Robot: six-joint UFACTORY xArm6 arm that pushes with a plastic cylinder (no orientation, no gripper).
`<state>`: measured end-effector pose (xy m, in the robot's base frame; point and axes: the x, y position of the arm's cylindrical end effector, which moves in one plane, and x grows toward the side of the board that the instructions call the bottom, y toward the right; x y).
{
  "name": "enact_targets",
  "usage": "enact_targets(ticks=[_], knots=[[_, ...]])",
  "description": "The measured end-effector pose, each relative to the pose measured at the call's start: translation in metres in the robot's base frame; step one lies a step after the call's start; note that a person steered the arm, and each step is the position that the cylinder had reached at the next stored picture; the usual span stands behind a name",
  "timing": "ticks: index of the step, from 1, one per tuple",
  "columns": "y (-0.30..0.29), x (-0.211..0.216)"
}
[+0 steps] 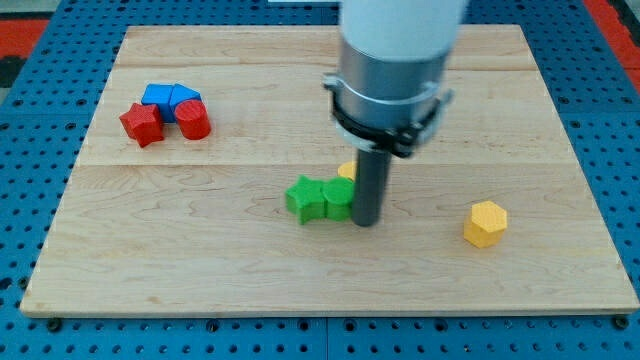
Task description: Slide the green circle to the left and slightly down
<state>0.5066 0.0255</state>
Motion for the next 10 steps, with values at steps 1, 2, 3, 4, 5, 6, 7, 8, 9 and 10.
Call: enact_targets(ticks=[1,2,3,4,5,6,7,8,9,10], knots=[[-0.060,-0.023],[-0.065,-0.033],[-0.060,-0.083],[-0.055,-0.094],[-0.046,-0.055],[-0.083,-0.014],[-0.177,0.019],[-0.184,-0.002],[-0.174,-0.053],[-0.184,-0.063]])
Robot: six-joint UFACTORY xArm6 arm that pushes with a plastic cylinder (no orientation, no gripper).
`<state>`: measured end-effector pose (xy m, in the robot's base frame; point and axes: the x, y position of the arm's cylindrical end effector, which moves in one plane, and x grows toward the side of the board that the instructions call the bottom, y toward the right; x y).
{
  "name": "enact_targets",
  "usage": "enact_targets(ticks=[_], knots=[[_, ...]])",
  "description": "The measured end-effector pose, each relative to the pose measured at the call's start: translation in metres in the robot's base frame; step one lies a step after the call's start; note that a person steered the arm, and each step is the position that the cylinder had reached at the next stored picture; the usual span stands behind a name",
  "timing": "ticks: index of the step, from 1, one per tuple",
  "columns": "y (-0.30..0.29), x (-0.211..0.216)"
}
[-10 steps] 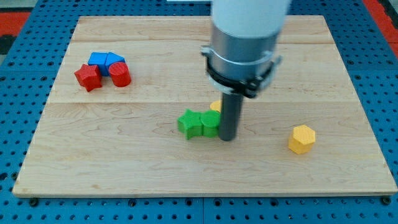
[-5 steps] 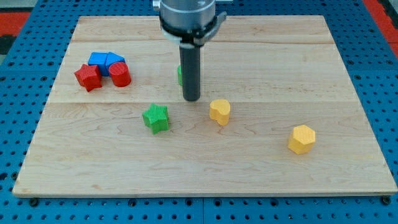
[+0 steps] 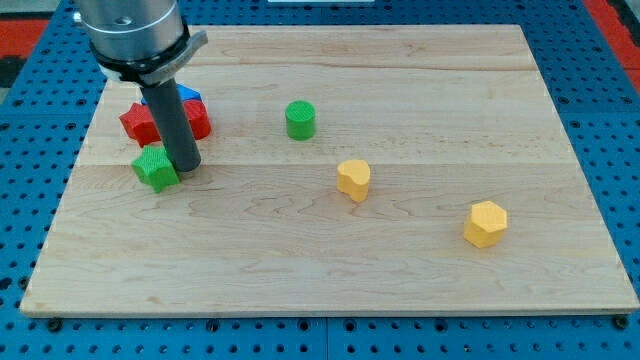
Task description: Slide the green circle to the left and slightly down
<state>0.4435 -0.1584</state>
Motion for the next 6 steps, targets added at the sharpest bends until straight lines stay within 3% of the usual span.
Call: enact_targets(ticks=[1,3,5,6], knots=[[-0.005,-0.013],[-0.005,0.067],[-0.006,-0.042],[-0.034,-0.010]])
